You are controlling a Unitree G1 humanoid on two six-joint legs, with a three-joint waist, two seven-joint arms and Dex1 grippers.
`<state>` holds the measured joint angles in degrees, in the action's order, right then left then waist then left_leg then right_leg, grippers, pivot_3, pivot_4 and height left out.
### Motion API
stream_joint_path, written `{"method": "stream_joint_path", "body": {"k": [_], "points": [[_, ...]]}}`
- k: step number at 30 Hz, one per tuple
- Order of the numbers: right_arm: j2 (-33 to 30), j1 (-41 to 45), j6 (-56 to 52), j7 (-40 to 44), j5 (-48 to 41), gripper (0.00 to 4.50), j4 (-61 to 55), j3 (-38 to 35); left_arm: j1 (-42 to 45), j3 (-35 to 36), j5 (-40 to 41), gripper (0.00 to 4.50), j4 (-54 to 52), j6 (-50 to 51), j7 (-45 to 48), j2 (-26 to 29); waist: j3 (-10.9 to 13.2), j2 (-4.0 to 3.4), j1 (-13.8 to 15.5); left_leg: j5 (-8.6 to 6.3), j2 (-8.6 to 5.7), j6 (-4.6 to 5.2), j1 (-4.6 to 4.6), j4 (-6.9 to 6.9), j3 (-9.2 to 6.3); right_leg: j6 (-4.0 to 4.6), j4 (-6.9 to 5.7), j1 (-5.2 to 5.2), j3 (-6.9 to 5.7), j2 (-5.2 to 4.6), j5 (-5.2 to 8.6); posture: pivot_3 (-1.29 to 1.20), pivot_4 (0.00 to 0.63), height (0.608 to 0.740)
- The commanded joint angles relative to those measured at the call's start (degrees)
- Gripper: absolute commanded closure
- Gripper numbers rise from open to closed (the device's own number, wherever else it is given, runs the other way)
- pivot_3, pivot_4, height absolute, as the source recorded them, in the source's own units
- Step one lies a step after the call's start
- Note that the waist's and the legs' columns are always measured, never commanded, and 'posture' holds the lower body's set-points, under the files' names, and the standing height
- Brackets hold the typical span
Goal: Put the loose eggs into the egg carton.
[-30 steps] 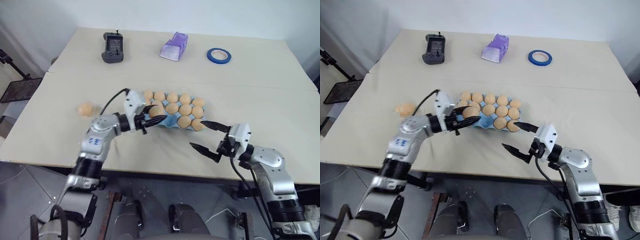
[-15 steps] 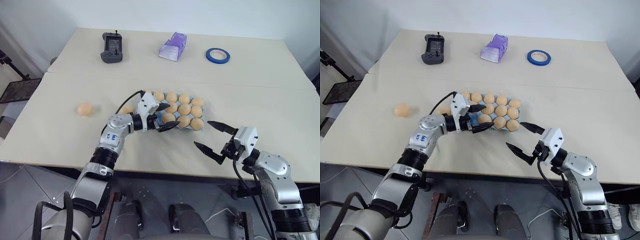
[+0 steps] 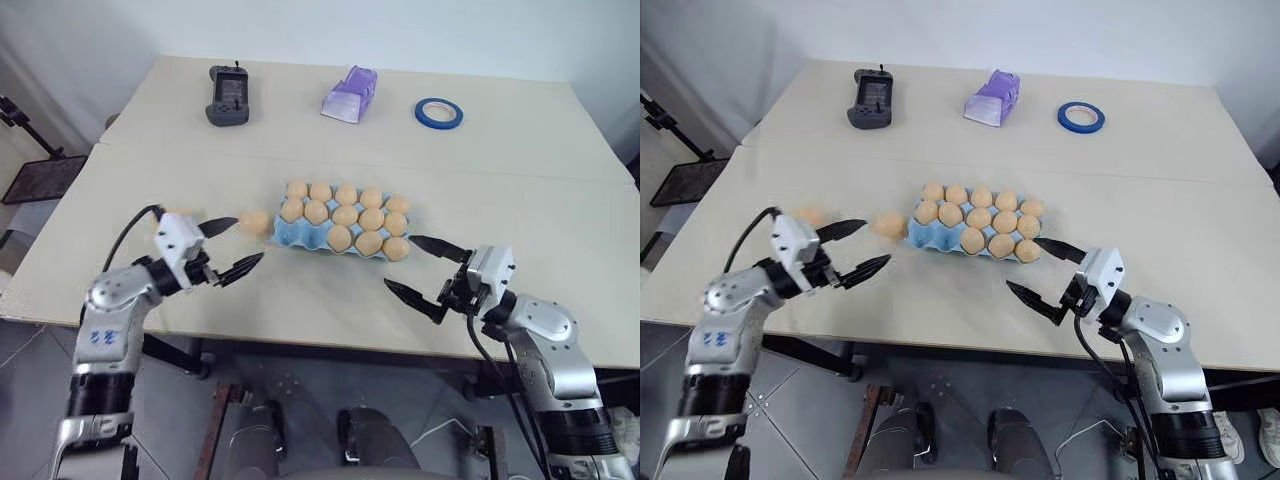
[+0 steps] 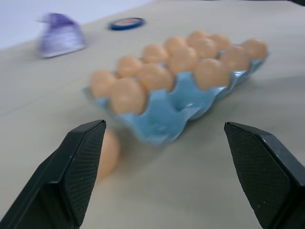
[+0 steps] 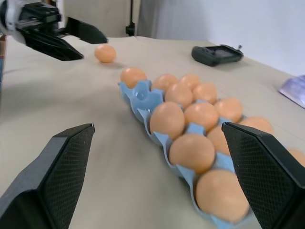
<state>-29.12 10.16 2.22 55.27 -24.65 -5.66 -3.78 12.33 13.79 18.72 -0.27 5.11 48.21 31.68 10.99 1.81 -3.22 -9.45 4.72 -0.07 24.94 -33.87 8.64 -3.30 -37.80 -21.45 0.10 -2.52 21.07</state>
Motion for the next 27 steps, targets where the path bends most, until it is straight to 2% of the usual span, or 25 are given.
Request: {"method": "stream_joint_path", "body": {"k": [1,6,14,20,27], "points": [[-0.2,1.7,1.8,3.5,-0.7,0.0,1.9,0.6,-7.3,6.8,3.5,0.12,-5.1,0.4,-1.8,1.0,0.0,0.0,-0.1,-0.02,0.0,0.02,0.0,0.02,0.0,0.01,0.03,0.0,-0.01,-0.01,0.0,0.0,0.15,0.74],[1.5,4.6,6.3,7.0,0.2,0.0,6.2,2.1,-16.5,12.0,4.6,0.12,-6.0,-0.9,-4.3,-0.1,0.0,0.0,-0.2,-0.02,0.01,0.01,-0.01,0.22,-0.01,0.12,0.09,-0.08,-0.02,-0.03,0.06,0.0,0.15,0.74],[2.8,6.0,8.0,8.3,0.6,0.0,8.5,3.2,-17.0,9.4,5.2,0.12,-9.8,1.5,-7.2,-0.9,0.0,-0.01,-0.2,-0.04,-0.04,-0.01,0.04,0.4,-0.05,0.22,0.3,-0.07,-0.07,-0.14,0.1,0.0,0.15,0.74],[2.9,6.6,7.1,7.7,0.7,0.0,8.2,3.2,-4.5,3.1,1.6,0.12,-1.9,1.5,-9.3,-1.7,0.0,-0.01,0.0,0.0,-0.05,-0.07,0.03,0.56,-0.06,0.23,0.34,-0.11,-0.17,-0.1,0.11,0.0,0.15,0.74],[2.7,4.9,6.3,5.4,1.0,0.0,5.4,2.6,14.2,-2.6,-4.9,0.12,20.5,-3.3,-12.5,-4.3,0.0,0.0,0.1,0.03,-0.06,0.0,0.07,0.4,-0.01,0.11,0.29,-0.1,-0.13,0.0,0.05,0.0,0.15,0.74]]}}
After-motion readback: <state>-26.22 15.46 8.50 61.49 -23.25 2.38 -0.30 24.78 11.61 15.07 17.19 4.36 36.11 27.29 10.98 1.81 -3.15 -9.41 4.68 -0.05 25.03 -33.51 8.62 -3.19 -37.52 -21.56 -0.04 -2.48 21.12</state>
